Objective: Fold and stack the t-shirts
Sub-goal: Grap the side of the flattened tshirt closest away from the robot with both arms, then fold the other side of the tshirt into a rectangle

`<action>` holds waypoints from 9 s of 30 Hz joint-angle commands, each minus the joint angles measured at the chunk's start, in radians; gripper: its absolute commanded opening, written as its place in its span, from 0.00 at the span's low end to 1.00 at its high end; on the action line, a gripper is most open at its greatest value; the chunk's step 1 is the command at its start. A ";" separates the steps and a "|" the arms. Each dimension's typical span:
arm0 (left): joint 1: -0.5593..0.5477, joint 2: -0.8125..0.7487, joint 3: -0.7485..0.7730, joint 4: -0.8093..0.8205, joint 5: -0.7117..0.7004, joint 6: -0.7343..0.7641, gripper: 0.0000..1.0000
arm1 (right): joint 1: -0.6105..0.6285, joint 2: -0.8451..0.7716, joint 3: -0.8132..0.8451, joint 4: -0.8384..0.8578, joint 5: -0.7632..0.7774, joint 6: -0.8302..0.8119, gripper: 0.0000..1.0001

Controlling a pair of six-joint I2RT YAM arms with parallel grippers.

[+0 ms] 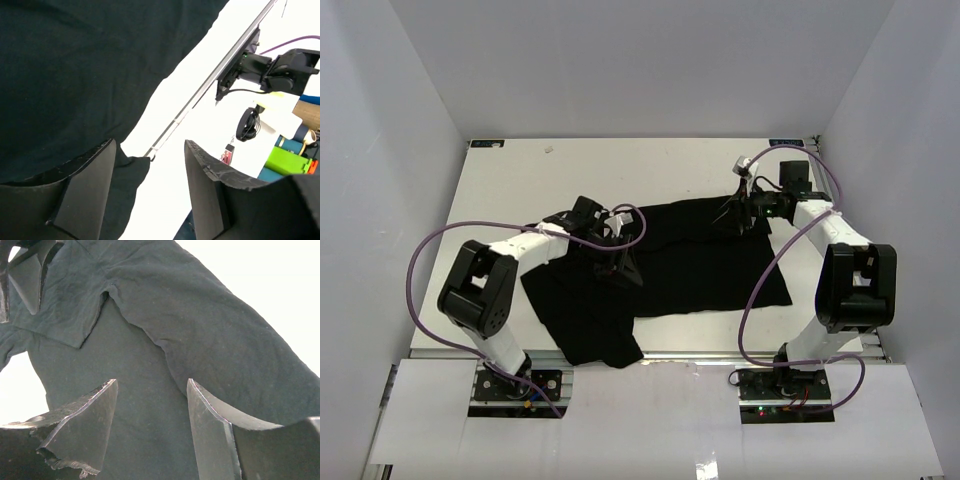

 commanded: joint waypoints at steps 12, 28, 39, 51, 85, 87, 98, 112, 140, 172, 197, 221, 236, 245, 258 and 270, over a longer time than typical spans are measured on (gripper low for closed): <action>0.066 -0.364 0.054 -0.380 -0.480 -0.372 0.55 | 0.002 -0.119 -0.023 -0.862 0.017 -1.278 0.77; 0.077 -0.429 -0.065 -0.875 -0.664 -0.917 0.70 | -0.064 -0.317 -0.275 -0.764 0.151 -1.269 0.74; 0.135 -0.510 -0.194 -0.858 -0.691 -1.032 0.73 | -0.097 -0.324 -0.323 -0.714 0.166 -1.213 0.73; 0.190 -0.394 -0.249 -0.819 -0.860 -0.952 0.69 | -0.117 -0.306 -0.350 -0.660 0.192 -1.199 0.72; 0.190 -0.565 -0.516 -0.469 -0.788 -0.949 0.21 | -0.202 -0.222 -0.275 -0.707 0.177 -1.217 0.70; 0.190 -0.567 -0.485 -0.484 -0.797 -0.944 0.18 | -0.217 -0.208 -0.270 -0.738 0.184 -1.266 0.68; 0.192 -0.549 -0.339 -0.527 -0.860 -0.926 0.10 | -0.346 -0.074 -0.193 -0.945 0.287 -1.544 0.65; 0.216 -0.570 -0.355 -0.524 -0.843 -0.912 0.09 | -0.463 -0.044 -0.245 -0.858 0.480 -1.610 0.63; 0.226 -0.625 -0.332 -0.548 -0.812 -0.880 0.08 | -0.530 -0.073 -0.339 -0.704 0.477 -1.593 0.06; 0.336 -0.345 0.253 -0.565 -0.780 -0.719 0.08 | -0.400 0.110 0.216 -0.379 0.075 -0.817 0.06; 0.465 -0.066 0.388 -0.452 -0.717 -0.590 0.08 | -0.240 0.277 0.290 0.035 0.201 -0.404 0.06; 0.502 0.174 0.504 -0.391 -0.736 -0.547 0.08 | -0.163 0.401 0.324 0.155 0.453 -0.266 0.06; 0.503 0.241 0.540 -0.374 -0.749 -0.552 0.08 | -0.119 0.453 0.388 0.119 0.592 -0.255 0.06; 0.506 0.277 0.540 -0.366 -0.765 -0.547 0.08 | -0.104 0.470 0.400 0.119 0.634 -0.248 0.06; 0.511 0.344 0.563 -0.349 -0.791 -0.569 0.09 | -0.091 0.481 0.405 0.116 0.666 -0.245 0.08; 0.517 0.271 0.606 -0.320 -0.730 -0.523 0.97 | -0.091 0.414 0.400 0.130 0.671 -0.216 0.46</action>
